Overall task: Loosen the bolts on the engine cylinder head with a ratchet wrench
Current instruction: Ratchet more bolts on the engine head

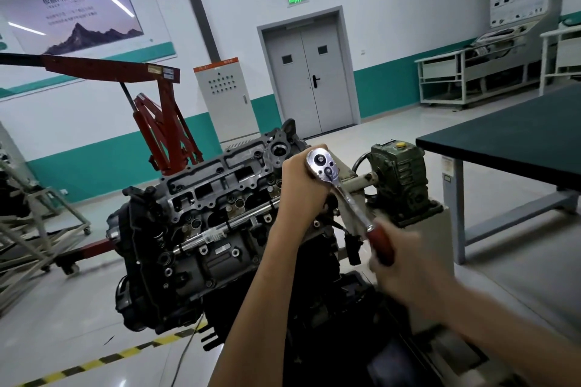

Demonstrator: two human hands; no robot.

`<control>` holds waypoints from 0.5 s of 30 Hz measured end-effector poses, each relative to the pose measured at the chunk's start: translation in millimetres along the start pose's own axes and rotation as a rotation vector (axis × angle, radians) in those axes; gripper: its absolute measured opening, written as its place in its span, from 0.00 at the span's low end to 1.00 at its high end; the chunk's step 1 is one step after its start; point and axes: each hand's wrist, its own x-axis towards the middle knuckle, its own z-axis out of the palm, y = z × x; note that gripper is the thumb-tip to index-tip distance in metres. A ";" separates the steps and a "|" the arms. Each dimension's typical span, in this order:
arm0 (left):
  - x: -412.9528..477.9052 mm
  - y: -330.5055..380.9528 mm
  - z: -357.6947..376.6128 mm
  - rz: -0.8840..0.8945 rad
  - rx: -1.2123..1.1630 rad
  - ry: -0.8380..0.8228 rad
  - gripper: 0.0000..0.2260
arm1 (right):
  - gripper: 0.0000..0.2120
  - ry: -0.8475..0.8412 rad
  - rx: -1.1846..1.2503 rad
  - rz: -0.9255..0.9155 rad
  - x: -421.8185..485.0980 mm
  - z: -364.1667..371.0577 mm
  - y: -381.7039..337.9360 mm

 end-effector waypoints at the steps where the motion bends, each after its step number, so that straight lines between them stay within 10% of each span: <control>1: 0.8 1.0 -1.3 0.000 0.012 -0.018 0.13 | 0.14 -0.039 -0.113 -0.037 9.4 -18.9 10.5; 8: 1.7 3.2 -9.2 0.019 0.014 -0.106 0.10 | 0.14 0.001 -0.634 -0.330 88.1 -100.3 16.0; 15: -8.1 -2.1 3.7 0.095 -0.046 0.052 0.10 | 0.14 -0.003 -0.188 -0.030 12.5 -26.3 9.5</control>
